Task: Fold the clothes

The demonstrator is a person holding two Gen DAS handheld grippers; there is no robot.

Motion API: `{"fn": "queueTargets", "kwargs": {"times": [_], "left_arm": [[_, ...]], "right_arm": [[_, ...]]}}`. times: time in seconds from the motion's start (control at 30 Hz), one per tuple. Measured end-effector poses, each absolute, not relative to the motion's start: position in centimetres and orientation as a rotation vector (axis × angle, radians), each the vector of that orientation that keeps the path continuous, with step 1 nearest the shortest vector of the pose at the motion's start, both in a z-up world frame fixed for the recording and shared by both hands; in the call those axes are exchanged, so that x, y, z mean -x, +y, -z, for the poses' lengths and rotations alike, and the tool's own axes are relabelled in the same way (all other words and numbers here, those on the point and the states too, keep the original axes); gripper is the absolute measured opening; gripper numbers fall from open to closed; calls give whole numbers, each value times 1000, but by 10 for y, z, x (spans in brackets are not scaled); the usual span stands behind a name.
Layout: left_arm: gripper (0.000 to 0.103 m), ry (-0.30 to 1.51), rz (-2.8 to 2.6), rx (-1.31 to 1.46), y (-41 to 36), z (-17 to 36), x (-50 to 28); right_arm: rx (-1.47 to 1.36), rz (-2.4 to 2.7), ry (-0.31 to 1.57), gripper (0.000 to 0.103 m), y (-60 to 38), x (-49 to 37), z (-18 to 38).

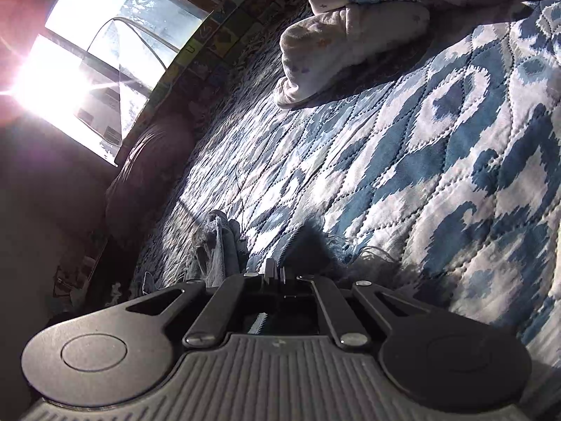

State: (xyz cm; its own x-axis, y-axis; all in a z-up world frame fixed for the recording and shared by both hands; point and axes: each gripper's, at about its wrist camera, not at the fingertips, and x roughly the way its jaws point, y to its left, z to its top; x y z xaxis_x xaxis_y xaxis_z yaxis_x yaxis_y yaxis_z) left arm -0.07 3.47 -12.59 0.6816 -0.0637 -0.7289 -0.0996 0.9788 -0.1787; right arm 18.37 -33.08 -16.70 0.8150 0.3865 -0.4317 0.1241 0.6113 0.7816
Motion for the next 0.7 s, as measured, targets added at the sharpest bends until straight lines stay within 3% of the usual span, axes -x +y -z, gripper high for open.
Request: {"fn": "queueTargets", "kwargs": {"times": [0.2, 0.37, 0.5, 0.57, 0.7], "left_arm": [[37, 742, -24, 243, 48, 101, 12], [11, 688, -29, 280, 55, 95, -4], [10, 819, 80, 81, 25, 131, -18], [11, 786, 72, 1, 15, 141, -11], [11, 744, 80, 130, 36, 116, -5]], "right_arm": [[-919, -184, 613, 3, -332, -184, 161], [-904, -202, 599, 3, -331, -184, 152], [-890, -208, 593, 3, -331, -186, 149], [-873, -207, 601, 3, -329, -187, 150], [-874, -208, 603, 3, -331, -188, 151]]}}
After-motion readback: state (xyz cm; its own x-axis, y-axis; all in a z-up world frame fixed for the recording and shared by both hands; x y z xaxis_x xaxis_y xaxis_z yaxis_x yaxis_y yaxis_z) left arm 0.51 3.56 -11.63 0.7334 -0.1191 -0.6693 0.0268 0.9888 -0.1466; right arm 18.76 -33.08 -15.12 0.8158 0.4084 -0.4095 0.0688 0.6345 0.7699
